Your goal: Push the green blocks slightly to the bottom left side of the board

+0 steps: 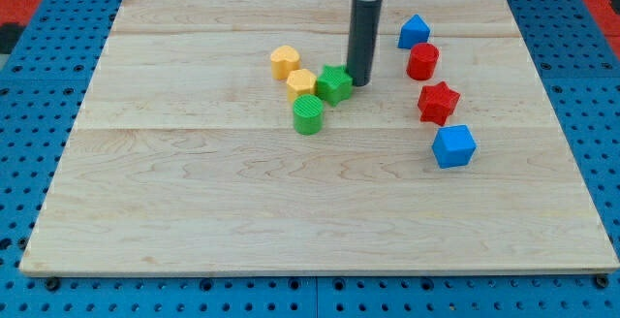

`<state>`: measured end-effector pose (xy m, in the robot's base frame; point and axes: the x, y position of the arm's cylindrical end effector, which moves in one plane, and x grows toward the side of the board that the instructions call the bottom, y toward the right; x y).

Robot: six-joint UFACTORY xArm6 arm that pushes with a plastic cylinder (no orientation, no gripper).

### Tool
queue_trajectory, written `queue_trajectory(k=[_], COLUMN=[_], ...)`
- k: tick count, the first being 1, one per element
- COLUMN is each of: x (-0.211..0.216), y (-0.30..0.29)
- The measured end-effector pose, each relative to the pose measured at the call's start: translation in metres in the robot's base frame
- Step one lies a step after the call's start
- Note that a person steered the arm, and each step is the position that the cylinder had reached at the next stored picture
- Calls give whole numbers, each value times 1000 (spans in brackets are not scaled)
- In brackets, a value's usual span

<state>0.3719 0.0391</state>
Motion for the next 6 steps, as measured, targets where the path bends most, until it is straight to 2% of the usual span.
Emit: queue_trajectory(k=[1, 2, 4, 5, 6], x=[-31, -38, 52, 78, 53], y=[-5, -16, -18, -25, -56])
